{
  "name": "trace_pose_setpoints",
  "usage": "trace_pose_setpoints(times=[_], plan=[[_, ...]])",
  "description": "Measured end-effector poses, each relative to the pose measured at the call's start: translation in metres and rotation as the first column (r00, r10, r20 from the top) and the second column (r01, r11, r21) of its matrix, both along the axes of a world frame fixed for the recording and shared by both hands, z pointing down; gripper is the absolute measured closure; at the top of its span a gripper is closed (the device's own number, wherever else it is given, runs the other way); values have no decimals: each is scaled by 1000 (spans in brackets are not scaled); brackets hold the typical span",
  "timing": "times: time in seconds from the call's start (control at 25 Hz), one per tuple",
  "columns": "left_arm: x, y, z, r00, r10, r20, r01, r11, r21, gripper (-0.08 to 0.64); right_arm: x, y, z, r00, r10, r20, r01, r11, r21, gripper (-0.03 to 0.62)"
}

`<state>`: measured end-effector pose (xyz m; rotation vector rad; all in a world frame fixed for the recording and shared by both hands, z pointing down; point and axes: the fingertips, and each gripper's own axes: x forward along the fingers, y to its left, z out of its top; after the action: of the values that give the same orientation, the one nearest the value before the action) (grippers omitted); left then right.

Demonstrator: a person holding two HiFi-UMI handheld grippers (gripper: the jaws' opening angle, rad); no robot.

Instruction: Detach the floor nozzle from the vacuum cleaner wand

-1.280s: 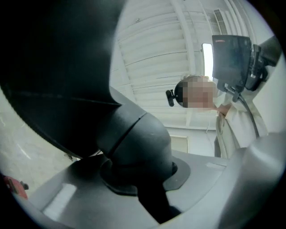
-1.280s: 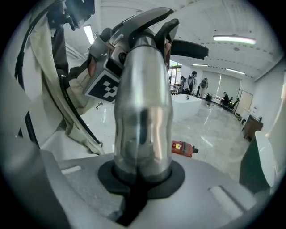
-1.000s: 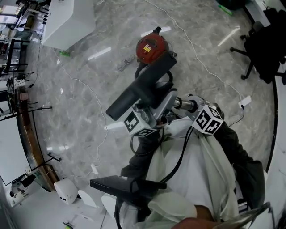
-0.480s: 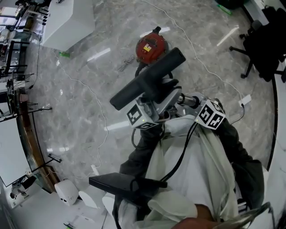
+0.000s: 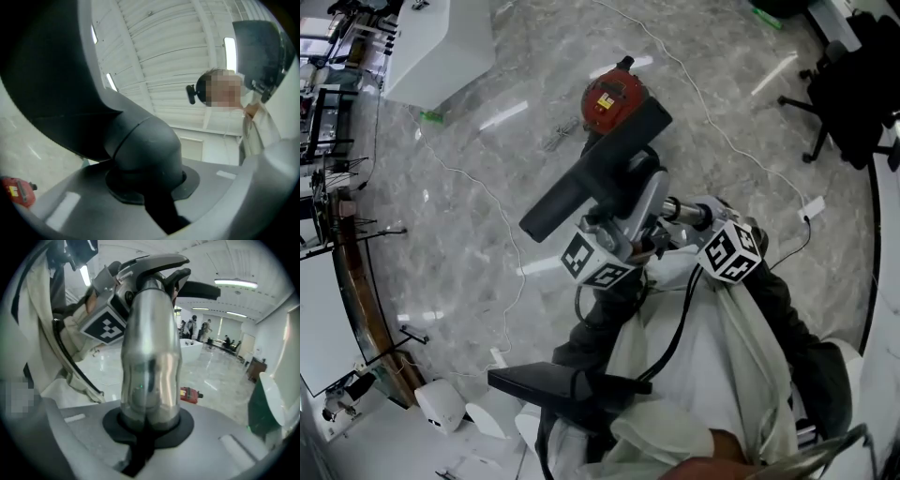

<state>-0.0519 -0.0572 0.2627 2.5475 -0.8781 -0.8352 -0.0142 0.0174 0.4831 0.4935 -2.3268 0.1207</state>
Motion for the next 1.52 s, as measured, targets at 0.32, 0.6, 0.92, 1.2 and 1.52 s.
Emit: trace_pose_setpoints(times=[0.32,0.6,0.92,1.2,1.52], plan=[[28,54,-20,932,356,69,-361,892,274,486,-3,31,-6,926,-328,185,352,929,-116,552],[-2,-3,14,995,-86,47,87,996,-14,488,-2,1,14,999,-43,18,44,998,-44,554],[5,-1,15,996,84,42,-86,995,48,480,-7,11,18,993,-114,37,118,982,-146,552],[24,51,4,906,424,15,-412,871,268,483,-2,31,16,953,-280,118,296,943,-149,552],[12,-2,32,997,-10,79,12,1000,-18,472,5,10,29,1000,-15,6,16,995,-102,552]])
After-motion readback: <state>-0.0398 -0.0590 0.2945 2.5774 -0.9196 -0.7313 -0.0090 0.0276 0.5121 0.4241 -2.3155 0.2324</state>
